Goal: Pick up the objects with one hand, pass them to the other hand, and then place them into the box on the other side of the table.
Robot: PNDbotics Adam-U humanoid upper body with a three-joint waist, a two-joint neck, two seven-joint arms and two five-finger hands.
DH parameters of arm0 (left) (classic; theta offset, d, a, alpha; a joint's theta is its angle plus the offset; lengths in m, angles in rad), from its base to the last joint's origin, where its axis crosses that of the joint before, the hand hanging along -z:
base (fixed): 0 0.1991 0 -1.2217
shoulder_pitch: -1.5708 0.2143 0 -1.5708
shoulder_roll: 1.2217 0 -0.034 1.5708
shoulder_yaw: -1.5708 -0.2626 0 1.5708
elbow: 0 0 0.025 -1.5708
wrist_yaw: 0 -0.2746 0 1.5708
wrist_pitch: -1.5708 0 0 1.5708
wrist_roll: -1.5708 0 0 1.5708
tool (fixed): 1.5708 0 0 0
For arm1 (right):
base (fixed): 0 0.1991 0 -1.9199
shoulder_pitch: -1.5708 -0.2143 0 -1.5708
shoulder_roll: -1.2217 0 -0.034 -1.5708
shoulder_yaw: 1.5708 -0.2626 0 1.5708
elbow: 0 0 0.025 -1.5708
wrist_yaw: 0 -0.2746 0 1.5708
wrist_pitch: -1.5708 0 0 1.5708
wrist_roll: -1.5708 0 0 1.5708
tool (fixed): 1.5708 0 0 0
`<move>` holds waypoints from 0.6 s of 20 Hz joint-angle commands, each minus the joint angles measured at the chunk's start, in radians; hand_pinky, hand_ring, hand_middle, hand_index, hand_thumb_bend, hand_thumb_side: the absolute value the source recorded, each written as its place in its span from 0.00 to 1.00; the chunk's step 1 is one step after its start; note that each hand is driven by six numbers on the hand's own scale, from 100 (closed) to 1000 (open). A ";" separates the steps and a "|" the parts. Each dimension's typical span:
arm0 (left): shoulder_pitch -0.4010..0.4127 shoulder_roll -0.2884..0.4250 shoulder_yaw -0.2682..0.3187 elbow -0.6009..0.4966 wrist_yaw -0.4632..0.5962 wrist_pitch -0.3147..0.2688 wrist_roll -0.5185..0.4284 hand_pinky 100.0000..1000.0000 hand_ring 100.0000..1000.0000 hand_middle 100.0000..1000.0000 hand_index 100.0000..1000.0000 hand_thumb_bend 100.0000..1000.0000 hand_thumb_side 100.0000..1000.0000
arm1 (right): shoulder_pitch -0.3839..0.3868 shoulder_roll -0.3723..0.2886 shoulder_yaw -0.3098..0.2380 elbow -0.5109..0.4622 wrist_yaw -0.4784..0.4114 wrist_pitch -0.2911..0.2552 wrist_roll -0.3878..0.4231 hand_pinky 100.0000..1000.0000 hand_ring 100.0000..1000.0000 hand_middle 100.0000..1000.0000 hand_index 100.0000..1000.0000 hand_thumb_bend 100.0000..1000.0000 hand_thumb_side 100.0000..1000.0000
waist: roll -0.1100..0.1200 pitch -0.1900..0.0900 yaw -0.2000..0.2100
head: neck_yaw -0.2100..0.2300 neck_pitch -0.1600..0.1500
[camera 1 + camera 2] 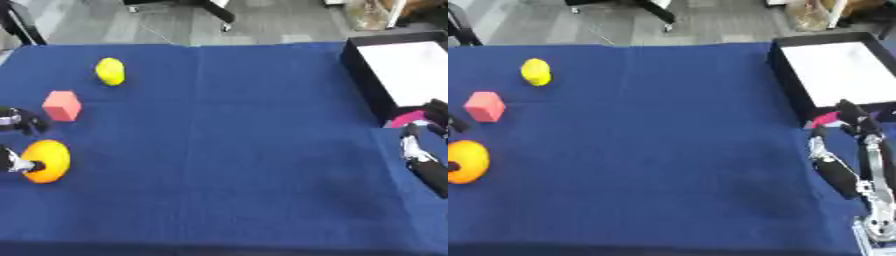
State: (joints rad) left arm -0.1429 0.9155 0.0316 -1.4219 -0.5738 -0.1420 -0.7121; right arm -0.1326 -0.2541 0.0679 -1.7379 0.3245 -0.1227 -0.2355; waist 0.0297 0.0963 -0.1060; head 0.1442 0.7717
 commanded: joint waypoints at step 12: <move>0.001 -0.011 0.007 0.042 -0.060 0.013 0.025 0.74 0.61 0.59 0.76 0.10 0.17 | -0.008 -0.019 -0.007 -0.007 -0.007 -0.004 0.006 0.86 0.86 0.83 0.91 0.00 0.31 | -0.003 -0.009 0.002 | 0.021 -0.002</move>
State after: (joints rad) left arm -0.1340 0.8795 0.0315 -1.3805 -0.6264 -0.1302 -0.6944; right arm -0.1325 -0.2541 0.0679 -1.7349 0.3205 -0.1253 -0.2309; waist 0.0278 0.0964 -0.1047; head 0.1607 0.7717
